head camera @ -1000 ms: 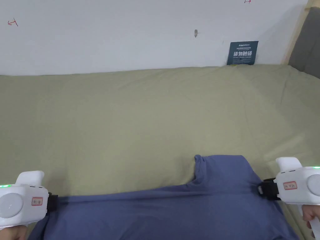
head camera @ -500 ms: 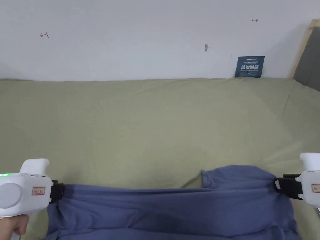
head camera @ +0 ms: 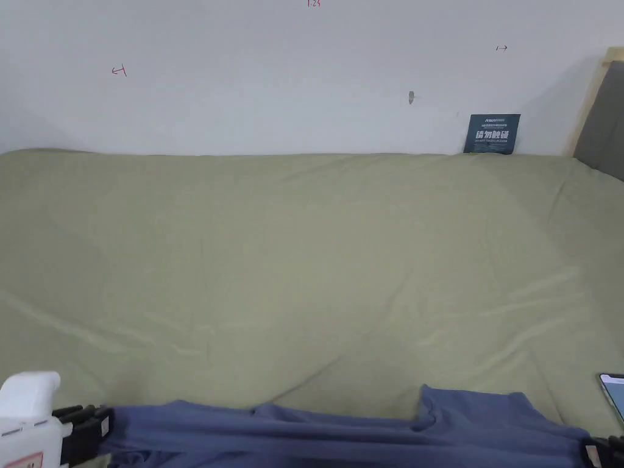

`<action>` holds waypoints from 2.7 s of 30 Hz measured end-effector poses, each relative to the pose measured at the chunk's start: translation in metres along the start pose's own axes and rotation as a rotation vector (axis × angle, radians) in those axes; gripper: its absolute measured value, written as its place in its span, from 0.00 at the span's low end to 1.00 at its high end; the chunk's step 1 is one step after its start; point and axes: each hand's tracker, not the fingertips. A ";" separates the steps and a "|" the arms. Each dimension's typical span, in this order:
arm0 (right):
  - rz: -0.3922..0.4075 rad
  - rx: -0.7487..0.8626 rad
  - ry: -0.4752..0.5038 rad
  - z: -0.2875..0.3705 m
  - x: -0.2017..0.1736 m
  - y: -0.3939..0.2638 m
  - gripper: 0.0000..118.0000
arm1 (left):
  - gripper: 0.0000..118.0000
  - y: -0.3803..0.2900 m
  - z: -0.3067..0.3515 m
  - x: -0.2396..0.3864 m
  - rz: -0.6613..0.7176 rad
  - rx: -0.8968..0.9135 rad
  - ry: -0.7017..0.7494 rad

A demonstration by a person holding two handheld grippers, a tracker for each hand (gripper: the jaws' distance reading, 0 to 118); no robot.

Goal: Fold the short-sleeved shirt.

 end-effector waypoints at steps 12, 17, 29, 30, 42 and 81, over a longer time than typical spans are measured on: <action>-0.018 -0.168 -0.069 -0.042 0.013 -0.044 0.75 | 0.96 -0.047 -0.038 -0.021 0.028 -0.109 0.021; -0.052 -0.030 -0.032 -0.021 -0.006 -0.011 0.96 | 0.97 -0.016 -0.007 0.016 -0.009 0.017 -0.005; 0.109 0.654 -0.097 0.044 -0.156 0.081 0.37 | 0.27 0.074 0.072 0.178 -0.186 0.629 0.159; 0.127 0.669 -0.123 0.044 -0.167 0.083 0.01 | 0.00 0.069 0.069 0.184 -0.112 0.609 0.119; 0.148 0.715 -0.169 0.042 -0.181 0.085 0.01 | 0.00 0.075 0.071 0.187 -0.135 0.654 0.119; 0.145 0.487 -0.176 0.015 -0.189 0.030 0.01 | 0.48 -0.020 -0.122 -0.083 0.579 -0.287 -0.719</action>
